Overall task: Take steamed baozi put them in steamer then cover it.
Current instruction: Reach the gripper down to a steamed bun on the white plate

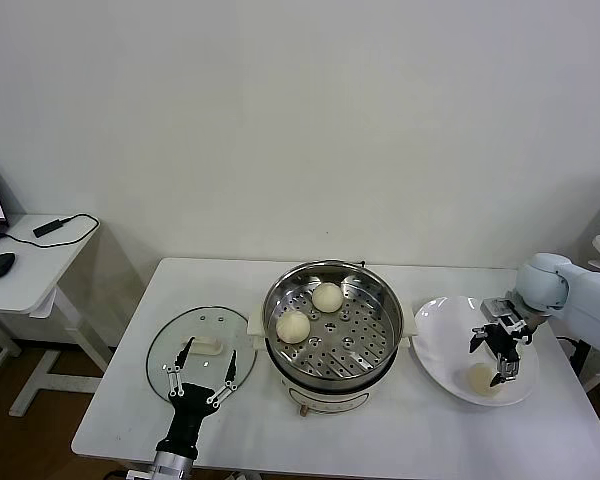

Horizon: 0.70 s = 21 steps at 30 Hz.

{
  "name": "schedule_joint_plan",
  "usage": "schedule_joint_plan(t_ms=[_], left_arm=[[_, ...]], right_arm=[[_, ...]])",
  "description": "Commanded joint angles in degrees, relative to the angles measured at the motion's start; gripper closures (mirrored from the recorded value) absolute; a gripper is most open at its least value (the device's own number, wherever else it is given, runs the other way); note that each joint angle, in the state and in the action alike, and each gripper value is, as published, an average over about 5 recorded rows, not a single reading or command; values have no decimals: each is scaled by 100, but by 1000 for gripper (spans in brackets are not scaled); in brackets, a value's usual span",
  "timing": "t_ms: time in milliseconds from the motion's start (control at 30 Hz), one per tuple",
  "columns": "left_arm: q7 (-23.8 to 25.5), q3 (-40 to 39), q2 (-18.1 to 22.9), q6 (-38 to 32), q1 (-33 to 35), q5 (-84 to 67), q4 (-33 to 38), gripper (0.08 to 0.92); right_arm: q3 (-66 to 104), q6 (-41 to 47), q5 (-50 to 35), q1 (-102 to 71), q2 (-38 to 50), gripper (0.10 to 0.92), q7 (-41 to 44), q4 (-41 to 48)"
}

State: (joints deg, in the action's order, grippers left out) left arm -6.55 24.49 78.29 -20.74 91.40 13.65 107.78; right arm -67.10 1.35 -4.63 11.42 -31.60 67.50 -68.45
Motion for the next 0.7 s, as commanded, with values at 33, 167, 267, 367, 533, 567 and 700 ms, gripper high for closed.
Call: schedule_joint_plan(t_ms=[33, 167, 267, 367, 533, 567, 700], left_arm=[[2, -3, -1, -11, 2, -2, -9, 177], [3, -2, -2, -22, 3, -1, -27, 177], [3, 3, -6, -30, 7, 0, -38, 177], [-1, 12, -5, -37, 10, -1, -37, 177], [-12, 25, -5, -38, 5, -1, -36, 177], [-14, 27, -5, -37, 4, -1, -35, 177], [-23, 30, -4, -32, 2, -2, -20, 177]], right_arm=[[242, -22, 106, -384, -18, 203, -84, 157], [289, -22, 121, -432, -32, 203, -84, 215], [356, -23, 140, -505, -39, 203, -76, 275], [428, -29, 175, -576, -60, 203, -67, 351], [524, -40, 195, -643, -98, 232, -58, 427], [538, -39, 195, -651, -102, 247, -55, 429], [585, -41, 176, -628, -93, 304, -36, 390]])
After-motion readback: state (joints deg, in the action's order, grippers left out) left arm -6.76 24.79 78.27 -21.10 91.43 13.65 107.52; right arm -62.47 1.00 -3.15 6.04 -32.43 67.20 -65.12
